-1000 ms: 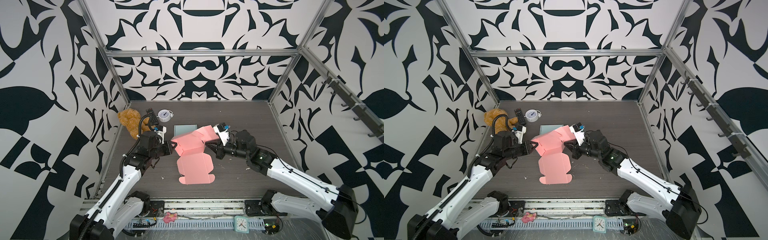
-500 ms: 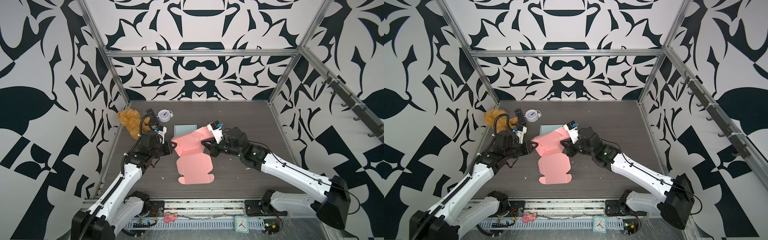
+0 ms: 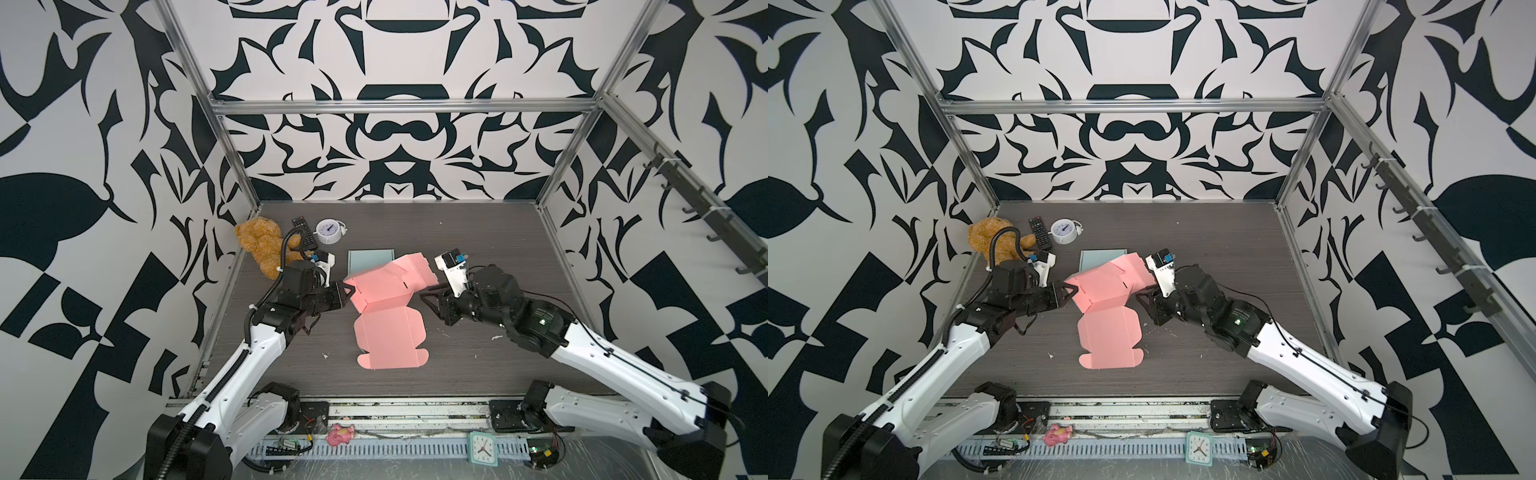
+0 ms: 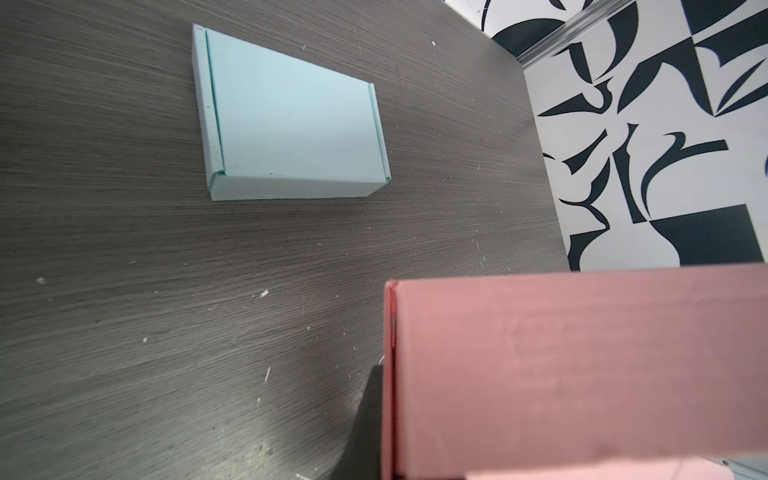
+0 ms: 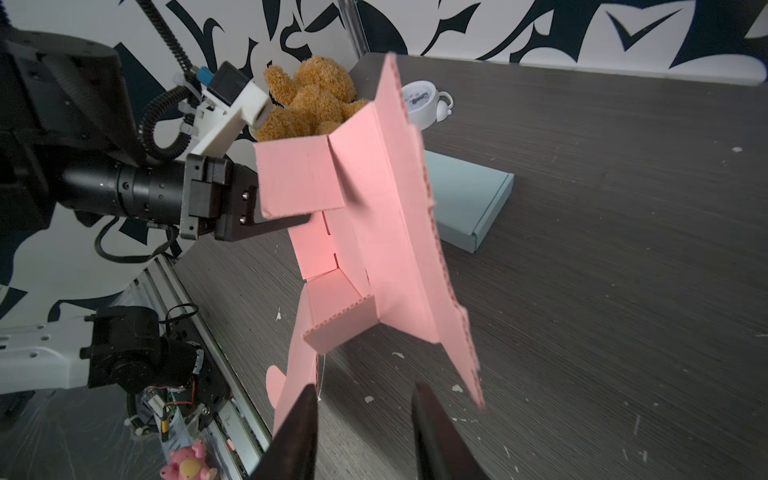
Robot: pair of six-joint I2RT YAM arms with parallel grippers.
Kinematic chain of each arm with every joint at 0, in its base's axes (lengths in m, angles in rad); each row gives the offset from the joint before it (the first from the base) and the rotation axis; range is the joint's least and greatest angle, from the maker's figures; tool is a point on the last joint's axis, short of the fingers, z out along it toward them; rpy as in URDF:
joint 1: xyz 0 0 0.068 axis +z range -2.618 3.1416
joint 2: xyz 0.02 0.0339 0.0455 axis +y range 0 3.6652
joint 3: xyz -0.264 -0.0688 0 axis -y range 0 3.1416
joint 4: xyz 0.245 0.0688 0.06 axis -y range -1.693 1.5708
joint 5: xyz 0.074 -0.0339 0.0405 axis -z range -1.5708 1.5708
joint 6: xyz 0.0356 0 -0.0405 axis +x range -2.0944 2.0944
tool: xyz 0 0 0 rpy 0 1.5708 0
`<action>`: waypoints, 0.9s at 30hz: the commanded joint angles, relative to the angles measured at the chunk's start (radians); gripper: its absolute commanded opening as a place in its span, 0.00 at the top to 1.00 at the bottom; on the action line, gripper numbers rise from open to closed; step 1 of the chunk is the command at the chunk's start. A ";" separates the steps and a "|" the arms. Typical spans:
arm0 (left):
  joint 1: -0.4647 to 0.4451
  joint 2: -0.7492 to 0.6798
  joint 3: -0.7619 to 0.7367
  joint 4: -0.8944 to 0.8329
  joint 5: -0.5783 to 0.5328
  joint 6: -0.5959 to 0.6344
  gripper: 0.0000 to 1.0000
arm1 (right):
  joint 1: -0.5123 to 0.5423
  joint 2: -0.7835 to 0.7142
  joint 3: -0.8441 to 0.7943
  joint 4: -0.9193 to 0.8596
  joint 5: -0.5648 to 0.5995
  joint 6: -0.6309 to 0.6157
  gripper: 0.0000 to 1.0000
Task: Fold the paper box
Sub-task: 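Grasp the raised pink flap with the right gripper and fold it toward the left gripper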
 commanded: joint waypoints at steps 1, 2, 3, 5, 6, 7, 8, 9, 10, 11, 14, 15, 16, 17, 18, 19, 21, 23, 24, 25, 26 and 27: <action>0.013 -0.023 -0.004 0.007 0.052 0.015 0.94 | 0.003 -0.043 0.057 -0.096 0.028 -0.018 0.52; 0.016 -0.026 -0.006 0.005 0.054 0.016 0.94 | 0.003 -0.047 0.064 -0.115 0.029 -0.025 0.51; 0.018 -0.028 -0.009 0.005 0.058 0.018 0.94 | 0.002 -0.051 0.070 -0.129 0.031 -0.029 0.50; 0.021 -0.031 -0.016 0.008 0.065 0.020 0.94 | -0.001 -0.058 0.077 -0.139 0.029 -0.036 0.48; 0.023 -0.031 -0.017 0.007 0.067 0.024 0.94 | -0.004 -0.061 0.078 -0.138 0.029 -0.035 0.48; 0.024 -0.031 -0.015 0.005 0.071 0.026 0.94 | -0.008 -0.065 0.079 -0.134 0.029 -0.035 0.47; 0.027 -0.031 -0.013 0.000 0.076 0.031 0.94 | -0.014 -0.070 0.078 -0.128 0.029 -0.033 0.47; 0.029 -0.034 -0.013 -0.002 0.080 0.036 0.94 | -0.026 -0.075 0.073 -0.118 0.026 -0.024 0.46; 0.031 -0.037 -0.014 -0.001 0.085 0.039 0.94 | -0.041 -0.082 0.066 -0.104 0.015 -0.014 0.46; 0.035 -0.040 -0.014 -0.002 0.091 0.042 0.94 | -0.063 -0.089 0.055 -0.083 0.000 -0.002 0.45; 0.049 -0.034 -0.017 0.011 0.150 0.044 0.94 | -0.134 -0.079 0.046 -0.050 -0.075 0.021 0.44; 0.054 -0.027 -0.017 0.011 0.169 0.043 0.94 | -0.154 -0.062 0.056 -0.056 -0.091 0.020 0.44; 0.056 -0.021 -0.016 0.010 0.179 0.045 0.94 | -0.165 -0.046 0.063 -0.057 -0.106 0.019 0.44; 0.059 -0.017 -0.016 0.009 0.189 0.047 0.94 | -0.177 -0.031 0.065 -0.050 -0.124 0.020 0.44; 0.064 -0.014 -0.017 0.006 0.194 0.049 0.94 | -0.185 -0.019 0.065 -0.033 -0.143 0.020 0.44; 0.069 -0.012 -0.017 0.004 0.201 0.051 0.94 | -0.196 -0.010 0.063 -0.013 -0.163 0.021 0.44; 0.082 -0.008 -0.017 0.004 0.222 0.053 0.94 | -0.219 0.014 0.063 0.024 -0.207 0.030 0.44; 0.088 -0.010 -0.021 0.002 0.228 0.057 0.94 | -0.236 0.038 0.068 0.040 -0.234 0.027 0.44; 0.089 -0.010 -0.021 0.002 0.227 0.062 0.94 | -0.244 0.048 0.068 0.053 -0.249 0.026 0.44; 0.090 -0.009 -0.020 -0.001 0.229 0.066 0.94 | -0.251 0.058 0.064 0.072 -0.267 0.025 0.44; 0.090 -0.009 -0.019 -0.001 0.228 0.070 0.94 | -0.257 0.065 0.059 0.089 -0.284 0.028 0.44; 0.090 -0.007 -0.017 -0.003 0.229 0.072 0.94 | -0.263 0.079 0.058 0.104 -0.304 0.030 0.44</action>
